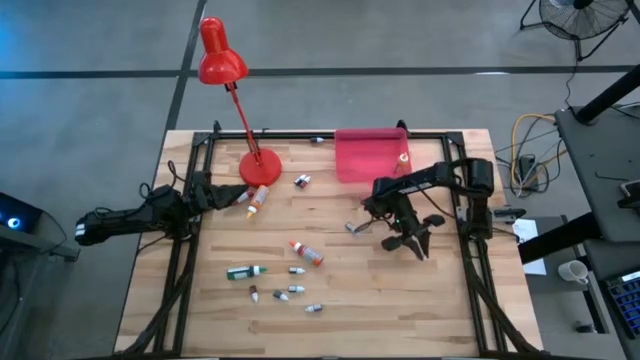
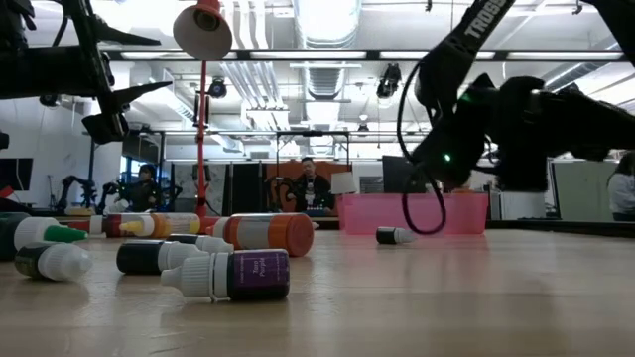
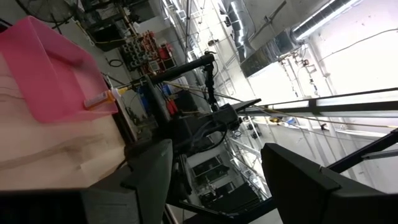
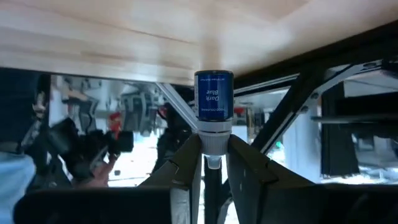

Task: Pick & Place food coloring
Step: Put the small blue food coloring bottle into the red bin

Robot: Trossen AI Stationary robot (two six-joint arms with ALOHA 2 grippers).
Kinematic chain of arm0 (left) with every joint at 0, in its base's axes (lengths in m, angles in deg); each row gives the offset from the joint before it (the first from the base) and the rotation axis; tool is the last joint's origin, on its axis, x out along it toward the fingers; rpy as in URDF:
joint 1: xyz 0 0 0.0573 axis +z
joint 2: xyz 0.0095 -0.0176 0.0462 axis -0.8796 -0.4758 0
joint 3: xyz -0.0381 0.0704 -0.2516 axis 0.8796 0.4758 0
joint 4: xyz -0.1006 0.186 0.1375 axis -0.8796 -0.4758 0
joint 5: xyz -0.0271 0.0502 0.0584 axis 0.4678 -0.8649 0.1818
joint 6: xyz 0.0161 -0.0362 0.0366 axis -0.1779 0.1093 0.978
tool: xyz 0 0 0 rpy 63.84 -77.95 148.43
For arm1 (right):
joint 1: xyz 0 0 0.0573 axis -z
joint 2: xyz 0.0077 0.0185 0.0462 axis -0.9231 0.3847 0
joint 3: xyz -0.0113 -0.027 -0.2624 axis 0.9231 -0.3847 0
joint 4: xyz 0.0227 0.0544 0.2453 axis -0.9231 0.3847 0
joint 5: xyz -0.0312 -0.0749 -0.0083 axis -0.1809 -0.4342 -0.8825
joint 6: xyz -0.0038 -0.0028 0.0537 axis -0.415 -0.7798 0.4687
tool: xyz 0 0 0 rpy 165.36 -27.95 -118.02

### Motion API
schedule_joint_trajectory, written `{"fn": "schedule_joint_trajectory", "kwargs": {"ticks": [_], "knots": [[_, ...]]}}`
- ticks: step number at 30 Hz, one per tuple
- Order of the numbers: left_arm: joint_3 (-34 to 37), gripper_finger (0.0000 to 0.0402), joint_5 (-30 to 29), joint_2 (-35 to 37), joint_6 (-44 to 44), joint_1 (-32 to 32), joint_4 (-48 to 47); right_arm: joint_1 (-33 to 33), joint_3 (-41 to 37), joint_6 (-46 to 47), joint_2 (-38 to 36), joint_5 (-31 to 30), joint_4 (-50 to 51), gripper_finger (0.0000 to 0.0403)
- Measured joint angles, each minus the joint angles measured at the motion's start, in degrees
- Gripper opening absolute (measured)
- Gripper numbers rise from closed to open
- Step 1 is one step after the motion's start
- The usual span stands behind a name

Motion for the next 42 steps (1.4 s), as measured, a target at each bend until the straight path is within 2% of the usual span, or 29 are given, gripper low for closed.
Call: {"fn": "schedule_joint_trajectory", "kwargs": {"ticks": [5,15,22,36,42], "knots": [[0.0,0.022,0.0,0.0,0.0,0.0,-0.1,-1.7,-1.8,-2.2,2.5,3.0,-5.3,0.0054],[0.0,0.022,0.0,0.0,0.0,0.0,-0.1,-2.1,-1.6,-1.4,3.8,3.3,-12.0,0.0054],[0.0,0.022,0.0,0.0,0.0,0.0,-0.1,-2.1,-2.8,-1.2,5.4,3.5,-13.3,0.0057],[0.0,0.022,0.0,0.0,0.0,0.0,0.0,-2.1,-2.3,-1.2,5.9,2.5,-14.8,0.0138],[0.0,0.022,0.0,0.0,0.0,0.0,0.0,-2.1,-0.5,-0.9,4.5,-0.6,-14.7,0.0164]]}}
